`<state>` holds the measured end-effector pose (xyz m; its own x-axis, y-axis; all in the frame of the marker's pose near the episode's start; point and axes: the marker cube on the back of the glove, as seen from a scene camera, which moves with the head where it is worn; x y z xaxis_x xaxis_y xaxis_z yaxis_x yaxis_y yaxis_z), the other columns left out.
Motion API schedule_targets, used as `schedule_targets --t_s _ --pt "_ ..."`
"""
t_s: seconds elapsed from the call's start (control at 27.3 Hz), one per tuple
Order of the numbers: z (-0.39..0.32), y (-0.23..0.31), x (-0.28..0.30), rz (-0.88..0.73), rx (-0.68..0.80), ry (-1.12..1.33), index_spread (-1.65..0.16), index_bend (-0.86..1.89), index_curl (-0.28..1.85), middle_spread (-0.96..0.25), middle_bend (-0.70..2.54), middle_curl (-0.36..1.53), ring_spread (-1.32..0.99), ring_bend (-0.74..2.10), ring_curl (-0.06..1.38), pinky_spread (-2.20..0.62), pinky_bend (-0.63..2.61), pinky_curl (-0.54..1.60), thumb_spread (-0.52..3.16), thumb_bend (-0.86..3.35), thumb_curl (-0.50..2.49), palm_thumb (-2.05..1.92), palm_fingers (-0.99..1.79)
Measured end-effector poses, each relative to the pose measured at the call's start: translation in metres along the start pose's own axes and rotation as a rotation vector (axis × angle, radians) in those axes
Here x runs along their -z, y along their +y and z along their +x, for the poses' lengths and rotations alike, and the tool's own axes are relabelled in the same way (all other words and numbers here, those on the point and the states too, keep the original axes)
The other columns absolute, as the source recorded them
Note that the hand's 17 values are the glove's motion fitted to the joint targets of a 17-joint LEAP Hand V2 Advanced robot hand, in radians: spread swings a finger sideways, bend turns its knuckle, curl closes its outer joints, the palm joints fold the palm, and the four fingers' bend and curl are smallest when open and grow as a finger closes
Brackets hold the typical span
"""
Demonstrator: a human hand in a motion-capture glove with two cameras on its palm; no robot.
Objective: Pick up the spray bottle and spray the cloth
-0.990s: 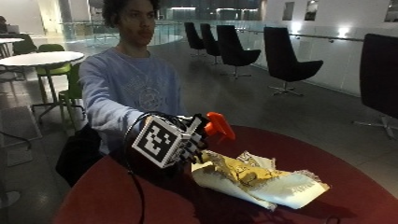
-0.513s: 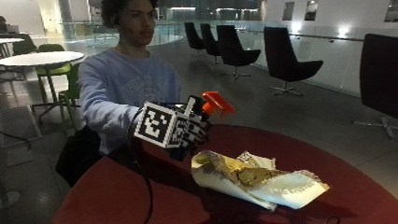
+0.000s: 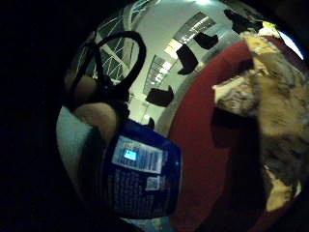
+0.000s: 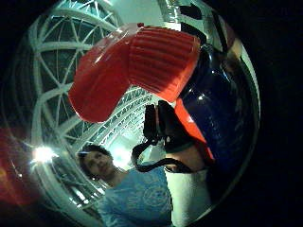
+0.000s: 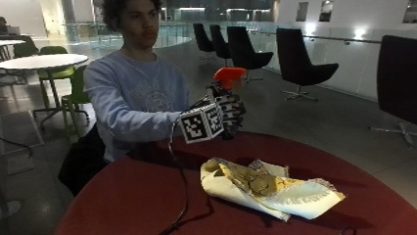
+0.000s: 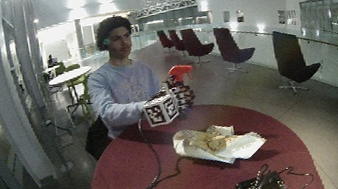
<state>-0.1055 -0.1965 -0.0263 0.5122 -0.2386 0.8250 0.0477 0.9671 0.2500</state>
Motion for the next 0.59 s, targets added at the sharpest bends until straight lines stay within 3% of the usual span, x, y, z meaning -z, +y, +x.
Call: schedule_targets --t_s 0.29,0.59 --pt "0.030 0.001 -0.113 -0.075 0.047 0.001 -0.18 0.17 0.43 -0.06 0.30 0.46 0.00 0.46 0.40 0.15 0.19 0.36 1.16 -0.02 0.40 0.57 1.15" --pt "0.061 0.004 -0.150 -0.095 0.025 0.039 -0.18 0.16 0.44 -0.07 0.30 0.46 -0.01 0.45 0.39 0.15 0.19 0.36 1.15 -0.03 0.38 0.55 1.13"
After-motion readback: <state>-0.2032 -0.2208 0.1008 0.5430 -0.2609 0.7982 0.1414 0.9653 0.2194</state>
